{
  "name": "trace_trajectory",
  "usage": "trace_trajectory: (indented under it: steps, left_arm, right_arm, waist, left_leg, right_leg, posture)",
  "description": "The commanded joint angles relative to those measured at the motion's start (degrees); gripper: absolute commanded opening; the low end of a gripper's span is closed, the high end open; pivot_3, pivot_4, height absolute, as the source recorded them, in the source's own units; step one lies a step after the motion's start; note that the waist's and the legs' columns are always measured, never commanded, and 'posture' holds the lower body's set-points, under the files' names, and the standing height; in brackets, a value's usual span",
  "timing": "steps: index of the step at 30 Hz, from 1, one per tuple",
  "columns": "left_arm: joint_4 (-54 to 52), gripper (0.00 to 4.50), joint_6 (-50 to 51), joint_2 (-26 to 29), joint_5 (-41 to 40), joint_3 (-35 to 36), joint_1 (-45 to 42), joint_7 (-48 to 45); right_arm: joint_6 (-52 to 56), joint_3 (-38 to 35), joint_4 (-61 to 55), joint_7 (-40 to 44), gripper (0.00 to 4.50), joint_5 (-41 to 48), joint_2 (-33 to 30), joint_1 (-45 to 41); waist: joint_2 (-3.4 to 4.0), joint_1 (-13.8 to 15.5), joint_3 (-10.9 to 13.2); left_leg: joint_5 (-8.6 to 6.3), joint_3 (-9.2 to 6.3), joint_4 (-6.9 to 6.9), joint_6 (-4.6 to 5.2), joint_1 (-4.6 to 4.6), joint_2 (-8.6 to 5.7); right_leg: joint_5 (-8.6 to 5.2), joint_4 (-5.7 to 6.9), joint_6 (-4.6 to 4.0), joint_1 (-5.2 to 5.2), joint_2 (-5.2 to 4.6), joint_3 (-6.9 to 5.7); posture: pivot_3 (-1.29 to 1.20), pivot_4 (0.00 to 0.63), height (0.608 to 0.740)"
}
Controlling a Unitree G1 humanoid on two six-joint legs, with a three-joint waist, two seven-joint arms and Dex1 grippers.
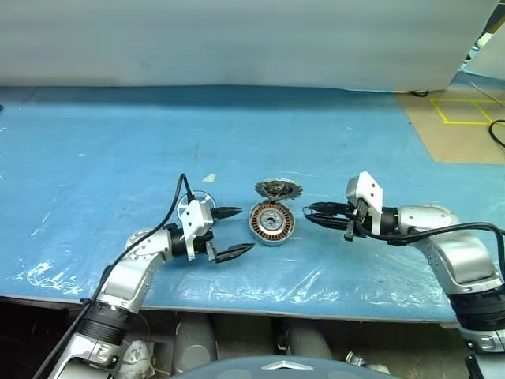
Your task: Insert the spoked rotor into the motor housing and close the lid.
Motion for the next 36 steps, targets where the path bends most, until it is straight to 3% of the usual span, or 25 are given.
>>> trace_trajectory:
  steps: [1, 13, 19, 36]
  left_arm:
    - [-1.0, 4.5, -1.0, 0.0, -0.5, 0.9, -0.5, -0.1]
    - [-1.1, 4.5, -1.8, -0.1, 0.0, 1.3, 0.4, 0.7]
    - [-1.2, 4.5, -2.4, 0.0, 0.3, 1.6, 1.4, 1.1]
    - [-0.8, 4.5, -2.8, -0.2, 0.6, 1.2, 2.2, 1.4]
  right_arm:
    - [3.1, 2.3, -3.7, 0.0, 0.65, 1.5, 0.1, -2.3]
    - [-1.0, 13.5, 2.5, -3.9, 0.65, -8.4, 4.8, -8.4]
    - [-5.3, 16.0, 7.3, -4.6, 0.65, -13.3, 6.5, -10.5]
    - [-6.1, 17.9, 6.6, -2.0, 0.65, -14.2, 9.0, -11.2]
  waist:
    - [0.0, 0.0, 0.0]
    - [0.0, -0.1, 0.0]
    - [0.0, -0.2, 0.0]
    - [0.0, -0.2, 0.0]
  left_leg:
    - [0.0, 0.0, -0.01, 0.0, 0.01, 0.0]
    - [0.05, 0.0, -0.02, -0.1, 0.01, -0.01]
    - [0.1, 0.0, -0.02, -0.17, -0.01, -0.01]
    - [0.1, 0.0, -0.01, -0.17, 0.0, 0.0]
  right_leg:
    - [0.0, 0.01, -0.01, -0.01, 0.01, 0.0]
    - [-0.01, 0.02, -0.01, -0.02, -0.01, 0.01]
    - [-0.01, 0.03, -0.01, -0.04, 0.0, 0.0]
    - [-0.01, 0.06, -0.01, -0.04, 0.0, 0.0]
  posture:
    - [0.0, 0.15, 0.74]
    - [0.0, 0.15, 0.74]
    - [0.0, 0.15, 0.74]
    - [0.0, 0.15, 0.74]
